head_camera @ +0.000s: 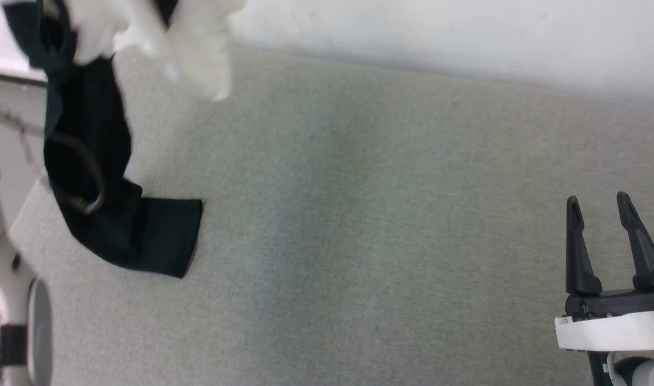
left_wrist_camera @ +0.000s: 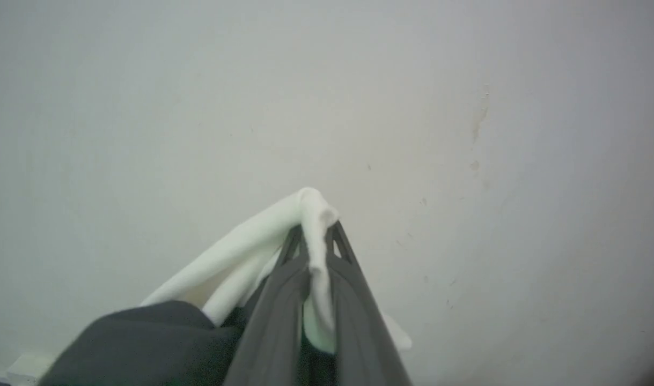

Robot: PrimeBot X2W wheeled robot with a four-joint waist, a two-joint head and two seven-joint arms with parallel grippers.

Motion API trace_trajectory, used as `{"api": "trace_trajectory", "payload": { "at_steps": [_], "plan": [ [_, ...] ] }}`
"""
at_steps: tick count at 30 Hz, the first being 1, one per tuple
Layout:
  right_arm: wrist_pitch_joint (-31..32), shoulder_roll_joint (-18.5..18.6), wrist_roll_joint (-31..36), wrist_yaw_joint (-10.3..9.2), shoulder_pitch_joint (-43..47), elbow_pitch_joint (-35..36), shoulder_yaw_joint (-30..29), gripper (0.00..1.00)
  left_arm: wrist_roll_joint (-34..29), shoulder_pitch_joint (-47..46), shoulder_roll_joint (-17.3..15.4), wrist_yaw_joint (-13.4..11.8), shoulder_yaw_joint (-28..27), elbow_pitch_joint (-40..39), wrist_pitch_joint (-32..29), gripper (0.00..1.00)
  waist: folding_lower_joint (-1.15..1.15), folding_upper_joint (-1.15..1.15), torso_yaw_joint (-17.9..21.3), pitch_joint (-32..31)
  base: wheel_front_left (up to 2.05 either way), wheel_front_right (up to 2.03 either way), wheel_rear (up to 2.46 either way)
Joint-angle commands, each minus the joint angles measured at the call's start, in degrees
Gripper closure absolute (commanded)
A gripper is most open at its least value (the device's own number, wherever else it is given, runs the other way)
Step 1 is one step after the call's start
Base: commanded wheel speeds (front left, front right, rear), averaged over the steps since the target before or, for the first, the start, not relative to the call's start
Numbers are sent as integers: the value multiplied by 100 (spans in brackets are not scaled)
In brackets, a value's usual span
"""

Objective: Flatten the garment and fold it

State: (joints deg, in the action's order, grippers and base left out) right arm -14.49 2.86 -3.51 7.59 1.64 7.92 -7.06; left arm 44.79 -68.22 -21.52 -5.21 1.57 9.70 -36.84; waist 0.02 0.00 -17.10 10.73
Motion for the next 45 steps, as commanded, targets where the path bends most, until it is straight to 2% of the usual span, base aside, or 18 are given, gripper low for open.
{"api": "trace_trajectory", "payload": {
  "at_steps": [1, 11, 16, 24, 30, 36, 40, 45],
  "plan": [
    [-42, 1, -68, -10, 62, -37, -23, 0, -3, -270, 165, -55, 76, -103, -25, 100, -2, 0, 252, -273, 0, 0, 0],
    [-50, 1, -411, -10, 81, -70, -113, 0, 366, -1613, 1510, -357, 612, -341, 0, 100, -2, 0, 795, -455, 0, 0, 0],
    [-50, 1, -507, -10, 88, -76, -205, 0, 630, -1641, 1795, -465, 1115, -416, -64, 100, -2, 0, 1051, -528, 0, 0, 0],
    [-51, 1, -513, -10, 23, 69, -720, 0, 668, -696, 1843, -574, 1942, -745, -136, 100, -2, 0, 1420, -419, 0, 0, 0],
    [-51, 1, -484, -10, 74, 197, -1075, 0, 552, 790, 1701, -524, 2491, -1283, -18, 100, -2, 0, 1632, -213, 0, 0, 0],
    [-51, 1, -491, -10, 71, 283, -1125, 0, 456, 2544, 1447, -472, 2955, -1631, 379, 100, -2, 0, 1727, -10, 0, 0, 0],
    [-51, 1, -496, -10, -13, 324, -1045, 0, 184, 3459, 1109, -386, 3263, -1516, 704, 100, -2, 0, 1788, 137, 0, 0, 0],
    [-51, 1, -539, -10, -108, 276, -921, 0, -14, 4255, 1061, -415, 3574, -851, 1101, 100, -2, 0, 1788, 271, 0, 0, 0]
  ]
}}
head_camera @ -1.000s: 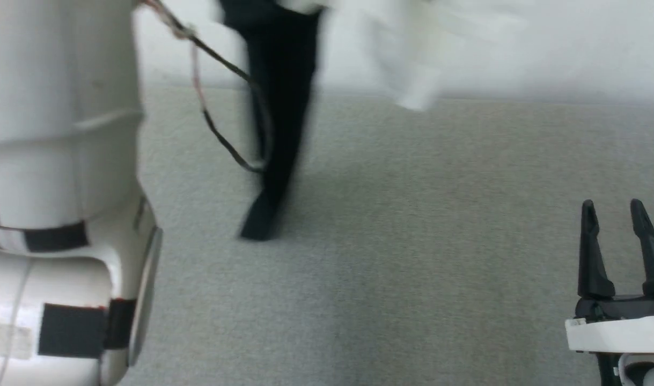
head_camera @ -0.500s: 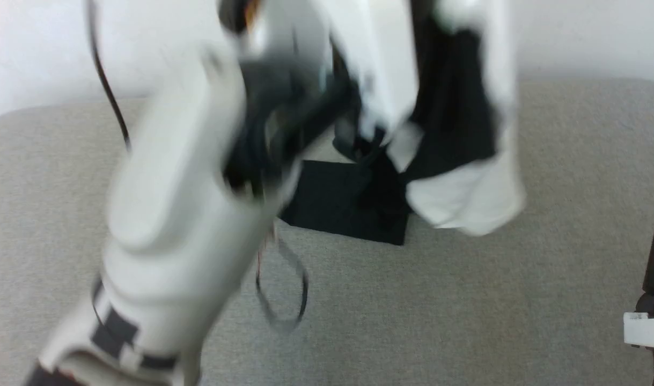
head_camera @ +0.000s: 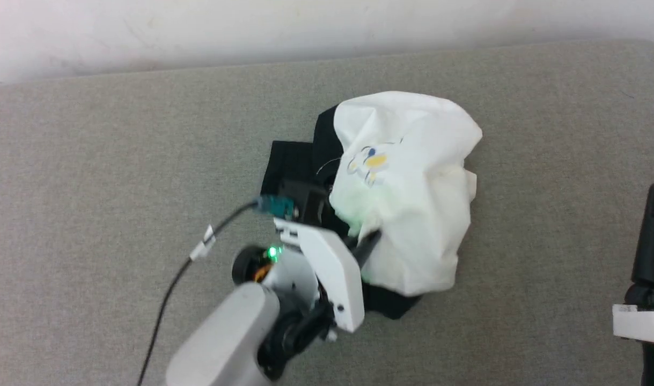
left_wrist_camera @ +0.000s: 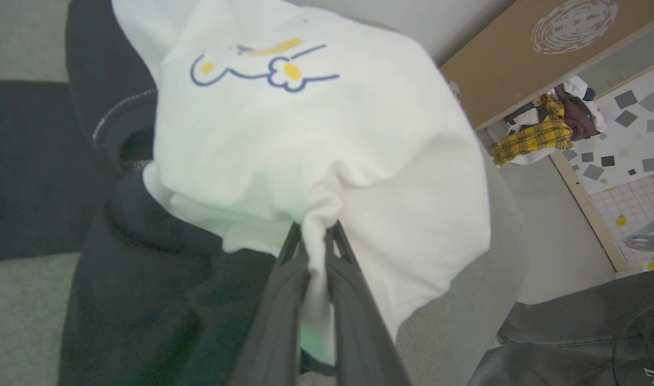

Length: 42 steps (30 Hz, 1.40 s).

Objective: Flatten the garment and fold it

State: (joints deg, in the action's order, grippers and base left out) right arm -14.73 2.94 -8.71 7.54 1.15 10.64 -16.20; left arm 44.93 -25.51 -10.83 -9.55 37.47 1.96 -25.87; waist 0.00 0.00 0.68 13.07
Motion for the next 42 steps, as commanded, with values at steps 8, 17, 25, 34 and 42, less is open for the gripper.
{"api": "trace_trajectory", "payload": {
  "at_steps": [8, 17, 25, 34, 42],
  "plan": [
    [-27, -6, -77, -5, -107, -78, 84, 0, -64, 106, 236, 177, 28, 553, 582, 0, 0, 0, -65, 64, 0, 0, 0],
    [-27, -6, -48, -5, 21, -145, 44, 0, -124, -16, 3, 109, -540, -299, 1220, 0, 0, 0, -181, -286, 0, 0, 0],
    [-27, -6, -33, -5, 216, -110, 30, 0, -687, 867, -753, -179, -1413, -1421, 2654, 0, 0, 0, -275, -450, 0, 0, 0],
    [-27, -6, 2, -5, 304, -125, 156, 0, -1657, 2701, -1248, -530, -2061, -1763, 4043, 0, 0, 0, -356, -544, 0, 0, 0],
    [-27, -6, 5, -5, 513, -283, 333, 0, -2027, 3686, -650, -298, -2554, -1777, 4084, 0, 0, 0, -535, -636, 0, 0, 0]
  ]
}}
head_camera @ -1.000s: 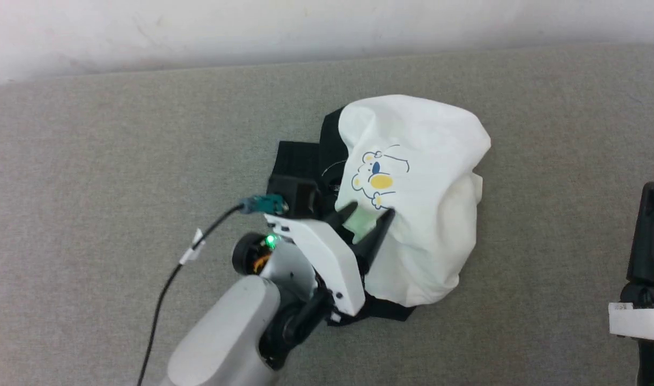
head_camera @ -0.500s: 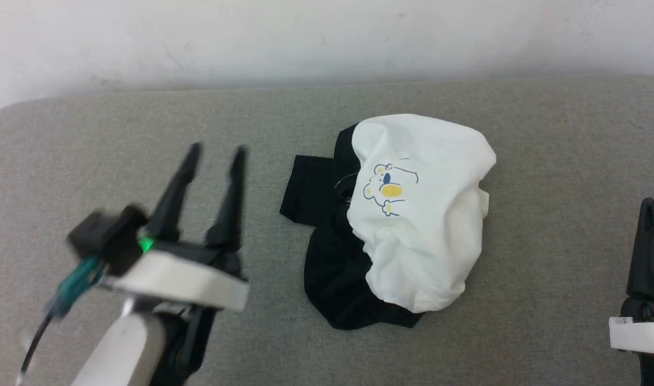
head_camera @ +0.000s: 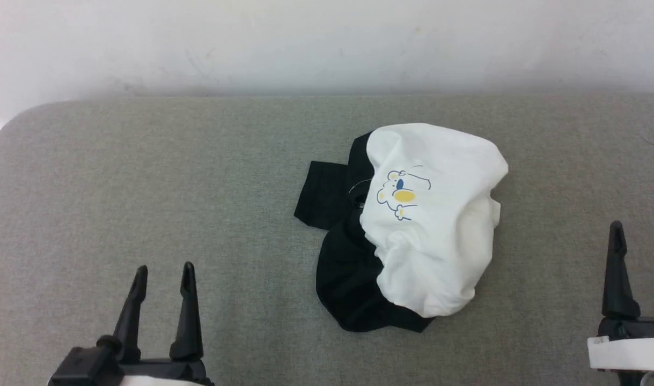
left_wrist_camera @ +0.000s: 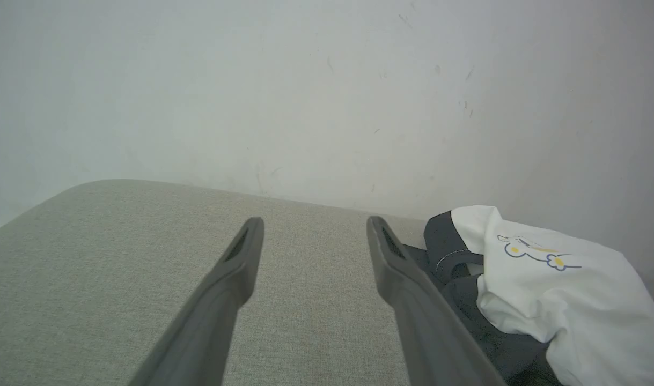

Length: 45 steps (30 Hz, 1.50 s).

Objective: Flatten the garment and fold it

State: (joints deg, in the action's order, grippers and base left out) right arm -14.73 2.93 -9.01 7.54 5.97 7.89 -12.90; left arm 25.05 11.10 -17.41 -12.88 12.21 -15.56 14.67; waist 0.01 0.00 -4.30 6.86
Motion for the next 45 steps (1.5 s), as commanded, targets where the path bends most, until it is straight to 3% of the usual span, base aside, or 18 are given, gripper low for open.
{"api": "trace_trajectory", "payload": {
  "at_steps": [1, 5, 8, 14, 21, 26, 38, 39, 40, 41, 45],
  "plan": [
    [-27, -5, 42, -5, 29, -28, 21, 0, -94, 55, 68, 103, -62, -16, 31, 0, -1, 0, -57, -17, 0, 0, 0],
    [-13, -5, 88, -5, -90, -136, 133, 0, -270, 70, 300, 326, -205, 2, 31, 0, -1, 0, -104, -6, 0, 0, 0],
    [423, -5, 243, -5, -362, -108, 343, 0, -377, 49, 449, 455, -318, -2, 32, 0, -1, 0, -102, 87, 0, 0, 0],
    [2372, 66, 600, -5, -1093, -6, 553, 0, -512, -63, 723, 726, -457, 13, 32, 0, -1, 0, -146, 457, 0, 0, 0],
    [4343, 637, 596, -5, -1668, -77, 664, 0, -649, -390, 1053, 1068, -515, 119, 32, 0, -1, 0, -408, 1001, 0, 0, 0],
    [4752, 1015, 450, -5, -1934, -218, 927, 0, -704, -603, 1233, 1272, -553, 240, 32, 0, -1, 0, -667, 1326, 0, 0, 0],
    [5270, 1333, 221, -5, -2443, -1297, 1576, 0, -737, -909, 1414, 1578, -630, 468, 32, 0, -1, 0, -959, 1761, 0, 0, 0],
    [5310, 1305, 191, -5, -2456, -1389, 1572, 17, -736, -930, 1421, 1590, -624, 489, 32, 0, -1, 0, -960, 1768, 0, 0, 0],
    [5328, 1267, 169, -5, -2472, -1457, 1533, 53, -737, -946, 1427, 1599, -621, 509, 32, 0, -1, 0, -957, 1768, 0, 0, 0],
    [5331, 1249, 158, -5, -2492, -1507, 1521, 100, -735, -959, 1432, 1604, -624, 528, 32, 0, -1, 0, -947, 1761, 0, 0, 0],
    [5162, 1239, 162, -5, -2591, -1436, 1531, 100, -723, -924, 1444, 1611, -681, 632, 32, 0, -1, 0, -819, 1543, 0, 0, 0]
  ]
}}
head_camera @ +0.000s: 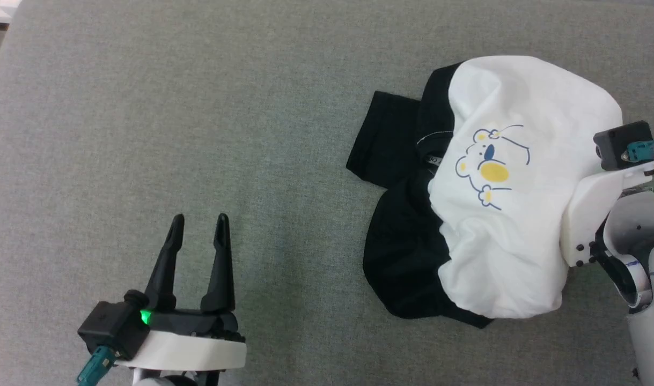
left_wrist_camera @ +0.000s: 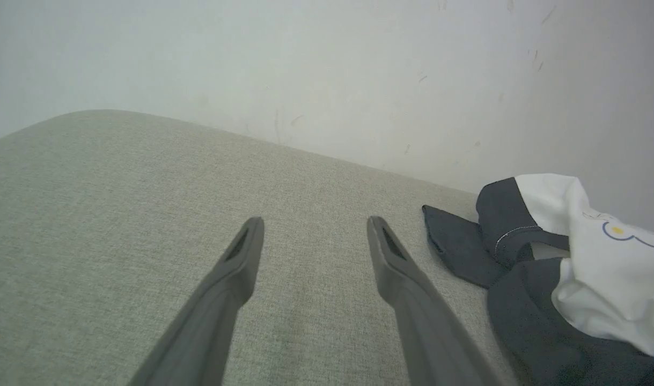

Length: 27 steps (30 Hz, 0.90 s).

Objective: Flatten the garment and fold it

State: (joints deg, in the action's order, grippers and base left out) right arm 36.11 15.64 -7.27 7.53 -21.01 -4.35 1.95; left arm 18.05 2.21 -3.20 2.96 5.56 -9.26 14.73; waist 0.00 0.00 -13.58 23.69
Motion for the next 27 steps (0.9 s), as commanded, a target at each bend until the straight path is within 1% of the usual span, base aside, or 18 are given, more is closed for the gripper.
{"api": "trace_trajectory", "payload": {
  "at_steps": [1, 4, 7, 11, 15, 19, 22, 24, 27],
  "plan": [
    [-18, -18, -7, -4, 60, -148, 43, 100, -26, -13, 25, 31, -36, 28, 27, 0, 0, 0, 154, -227, 0, 0, 0],
    [-348, 28, 24, -4, -139, 129, -53, 100, -50, 51, 27, 43, -96, 68, 27, 0, 0, 0, 281, -516, 0, 0, 0],
    [-685, 22, 75, -4, -290, 515, -283, 100, -77, 142, 29, 48, -139, 104, 27, 0, 0, 0, 410, -828, 0, 0, 0],
    [-946, -86, 189, -4, -105, 1164, -855, 100, -119, 328, 30, 39, -187, 119, 27, 0, 0, 0, 556, -1138, 0, 0, 0],
    [-970, -376, 324, -4, 749, 1806, -1706, 100, -133, 505, 31, 30, -236, 91, 27, 0, 0, 0, 662, -1300, 0, 0, 0],
    [-1021, -895, 481, -4, 2053, 2150, -2556, 100, -143, 614, 31, 50, -260, 75, 27, 0, 0, 0, 702, -1358, 0, 0, 0],
    [-1126, -1186, 490, -4, 2976, 2073, -2984, 100, -151, 665, 31, 73, -269, 94, 27, 0, 0, 0, 706, -1409, 0, 0, 0],
    [-1158, -1255, 507, -4, 3452, 1907, -3150, 100, -156, 697, 31, 80, -290, 104, 27, 0, 0, 0, 717, -1439, 0, 0, 0],
    [-1235, -1272, 327, -4, 3855, 1458, -3249, 100, -170, 755, 32, 79, -316, 119, 27, 0, 0, 0, 745, -1497, 0, 0, 0]
  ]
}}
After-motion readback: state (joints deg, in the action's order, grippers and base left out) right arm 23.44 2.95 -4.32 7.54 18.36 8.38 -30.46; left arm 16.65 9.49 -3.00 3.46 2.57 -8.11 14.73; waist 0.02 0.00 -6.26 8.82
